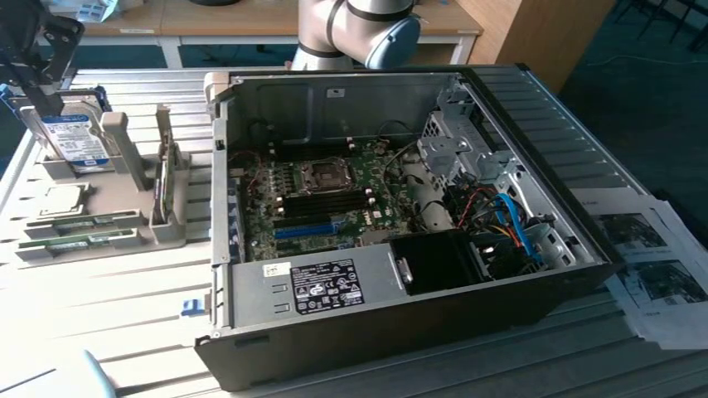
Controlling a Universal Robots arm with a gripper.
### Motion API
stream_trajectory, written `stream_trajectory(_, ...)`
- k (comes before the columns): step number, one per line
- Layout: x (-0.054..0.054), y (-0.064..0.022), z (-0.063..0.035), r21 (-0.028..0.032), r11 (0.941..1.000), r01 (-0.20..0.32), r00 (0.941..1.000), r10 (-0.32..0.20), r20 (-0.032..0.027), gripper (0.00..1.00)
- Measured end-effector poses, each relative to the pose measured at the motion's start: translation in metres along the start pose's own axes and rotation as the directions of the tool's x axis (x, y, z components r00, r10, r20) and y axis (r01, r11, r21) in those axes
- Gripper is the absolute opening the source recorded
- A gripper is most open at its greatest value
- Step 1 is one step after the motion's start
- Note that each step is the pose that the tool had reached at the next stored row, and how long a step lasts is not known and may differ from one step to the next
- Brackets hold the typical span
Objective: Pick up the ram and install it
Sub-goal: 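Reach for the ram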
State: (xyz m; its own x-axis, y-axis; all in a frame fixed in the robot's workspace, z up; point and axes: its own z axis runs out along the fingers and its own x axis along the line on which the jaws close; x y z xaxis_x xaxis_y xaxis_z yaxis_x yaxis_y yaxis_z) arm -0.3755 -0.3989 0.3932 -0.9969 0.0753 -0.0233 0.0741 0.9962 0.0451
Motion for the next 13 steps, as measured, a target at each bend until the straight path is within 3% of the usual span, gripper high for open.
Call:
stream_trajectory(6, 0.0003, 0.0007, 0.0, 0.0, 1.0, 0.0, 1.0, 0.0, 0.0, 0.1)
stream_trajectory(13, 0.0017, 0.0086, 0.0004, 0.0, 1.0, 0.0, 1.0, 0.0, 0.0, 0.1)
